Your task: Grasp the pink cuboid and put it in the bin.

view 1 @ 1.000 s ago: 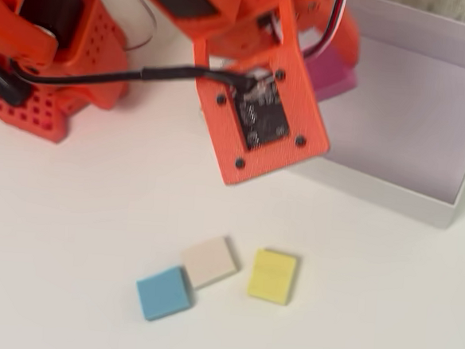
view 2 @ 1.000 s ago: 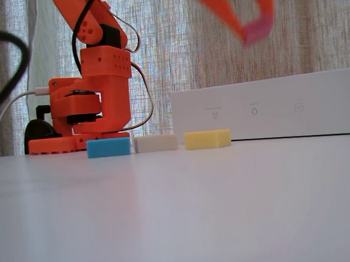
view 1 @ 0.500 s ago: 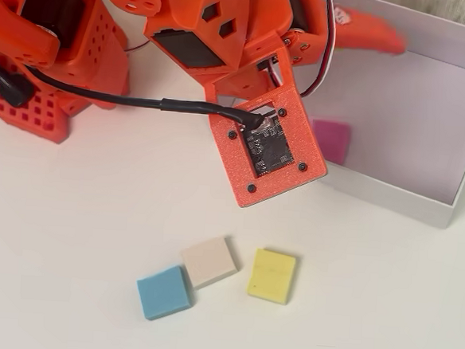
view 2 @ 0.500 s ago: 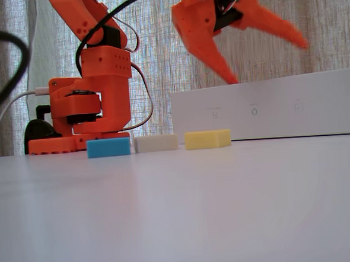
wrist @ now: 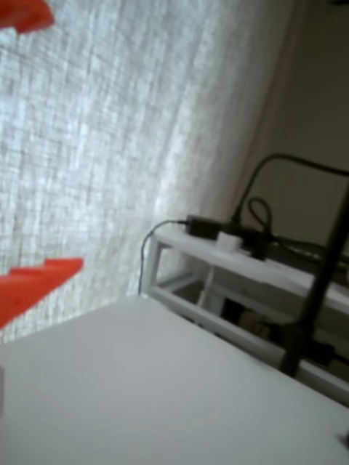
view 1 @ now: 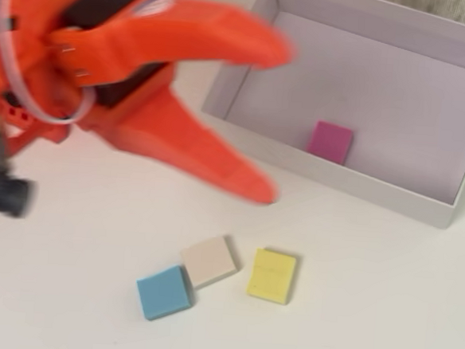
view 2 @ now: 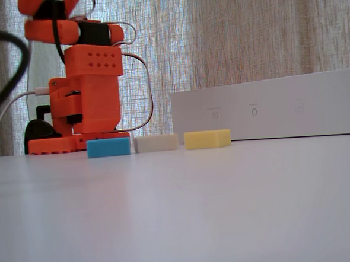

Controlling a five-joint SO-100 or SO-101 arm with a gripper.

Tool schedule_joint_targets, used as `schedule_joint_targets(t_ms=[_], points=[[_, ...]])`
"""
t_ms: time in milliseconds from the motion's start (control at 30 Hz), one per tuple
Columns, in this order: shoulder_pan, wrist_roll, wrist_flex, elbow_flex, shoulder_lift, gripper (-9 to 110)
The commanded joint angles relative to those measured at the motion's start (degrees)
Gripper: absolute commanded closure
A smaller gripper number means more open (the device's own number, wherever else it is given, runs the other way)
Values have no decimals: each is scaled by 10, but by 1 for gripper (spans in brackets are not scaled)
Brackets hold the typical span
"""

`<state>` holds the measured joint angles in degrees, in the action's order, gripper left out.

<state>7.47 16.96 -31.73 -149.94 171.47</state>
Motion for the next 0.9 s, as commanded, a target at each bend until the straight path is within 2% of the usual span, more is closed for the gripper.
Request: schedule_joint_targets(t_ms=[0, 233, 533, 567, 700, 800, 867], points=[[-32, -16, -98, -45, 85, 66], [-66, -82, -288, -171, 181, 66], [-59, -105, -381, -204, 181, 70], [-59, -105, -382, -204, 181, 72], [-50, -101, -383, -204, 181, 98], [-50, -100, -383, -204, 181, 109], [-50, -100, -383, -204, 181, 110]])
